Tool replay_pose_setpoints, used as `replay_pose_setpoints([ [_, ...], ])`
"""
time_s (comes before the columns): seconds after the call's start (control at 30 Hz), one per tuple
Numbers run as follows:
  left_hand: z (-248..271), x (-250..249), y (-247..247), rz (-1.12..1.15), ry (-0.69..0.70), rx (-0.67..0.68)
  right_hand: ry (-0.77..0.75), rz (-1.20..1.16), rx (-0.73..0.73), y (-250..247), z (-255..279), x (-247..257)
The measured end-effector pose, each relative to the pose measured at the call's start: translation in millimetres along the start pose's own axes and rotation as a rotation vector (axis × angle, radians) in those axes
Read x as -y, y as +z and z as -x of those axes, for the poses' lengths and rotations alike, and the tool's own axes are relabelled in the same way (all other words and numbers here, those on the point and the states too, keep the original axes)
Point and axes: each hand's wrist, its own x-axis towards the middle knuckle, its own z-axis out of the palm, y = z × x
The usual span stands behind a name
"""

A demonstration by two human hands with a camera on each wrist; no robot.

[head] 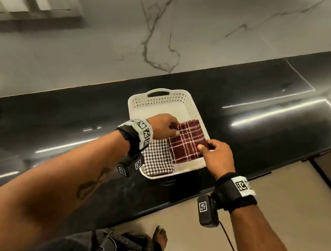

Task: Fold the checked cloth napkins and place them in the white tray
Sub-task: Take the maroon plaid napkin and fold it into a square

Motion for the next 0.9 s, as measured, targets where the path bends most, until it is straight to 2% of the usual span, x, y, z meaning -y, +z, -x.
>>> replay_pose_setpoints([
  [0.2, -46.6, -7.0, 28.0, -0.229, -0.065, 0.097, 0.049, 0.240, 0.022, -0.7, -14.5, -13.8],
  [0.33, -56.5, -3.3, 37.2, -0.269, -0.102, 0.130, -0.037, 0.536, 0.030, 11.3, -14.4, -13.1],
  [0.67, -63.8, 8.3, 54.8, -0.332, -0.139, 0.195, -0.139, 0.902, 0.036, 33.0, -12.9, -14.0],
  [0.77, -59.8, 14.2, 52.2, -0.330, -0.145, 0.138, -0.134, 0.907, 0.046, 34.0, -12.4, -5.5],
  [0.9, -35.7, 30.7, 24.5, -0.295, -0.093, -0.087, -0.219, 0.852, 0.061, 44.1, -6.6, 16.2],
])
